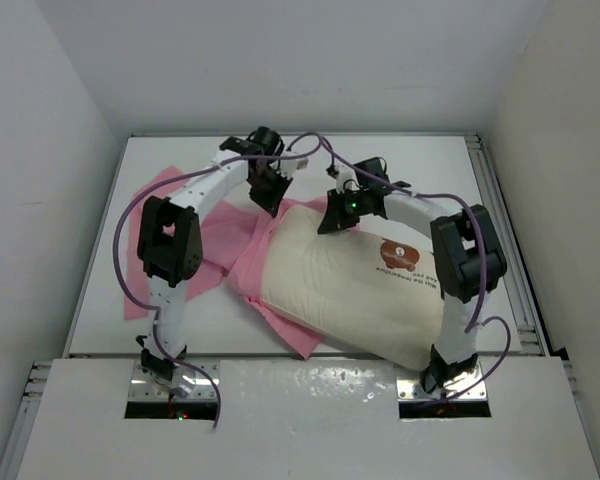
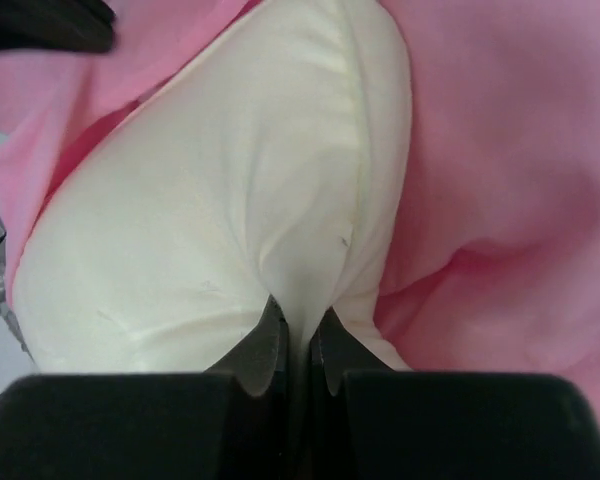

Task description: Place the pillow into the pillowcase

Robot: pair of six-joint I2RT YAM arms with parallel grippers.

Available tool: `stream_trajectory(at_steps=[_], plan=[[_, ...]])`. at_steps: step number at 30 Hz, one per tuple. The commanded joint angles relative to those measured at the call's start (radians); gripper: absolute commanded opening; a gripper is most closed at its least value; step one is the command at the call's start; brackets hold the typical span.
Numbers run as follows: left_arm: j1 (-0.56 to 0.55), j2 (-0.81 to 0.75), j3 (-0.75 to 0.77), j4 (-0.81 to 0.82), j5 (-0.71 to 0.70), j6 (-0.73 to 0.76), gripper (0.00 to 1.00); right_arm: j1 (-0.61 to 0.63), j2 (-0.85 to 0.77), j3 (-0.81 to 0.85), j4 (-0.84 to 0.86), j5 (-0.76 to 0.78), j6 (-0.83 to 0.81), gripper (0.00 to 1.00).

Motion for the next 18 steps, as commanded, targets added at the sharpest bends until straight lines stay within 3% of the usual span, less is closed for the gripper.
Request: stream_trajectory(at_steps=[1, 9, 15, 18], plan=[[0.011, -0.096, 0.129, 0.018, 0.068, 0.029, 0.0, 0.031, -0.112, -0.021, 0.049, -0.021, -0.001, 0.0], [-0.041, -0.17, 0.167, -0.007, 0.128, 0.136, 0.0, 0.106, -0.189, 0.007, 0.051, 0.007, -0.024, 0.0], [-0.05, -0.198, 0.133, 0.133, 0.183, 0.081, 0.0, 0.181, -0.157, 0.07, 0.045, -0.021, -0.059, 0.0], [-0.045, -0.216, 0.127, 0.206, 0.115, 0.052, 0.0, 0.203, -0.151, 0.085, 0.014, -0.056, -0.082, 0.0]])
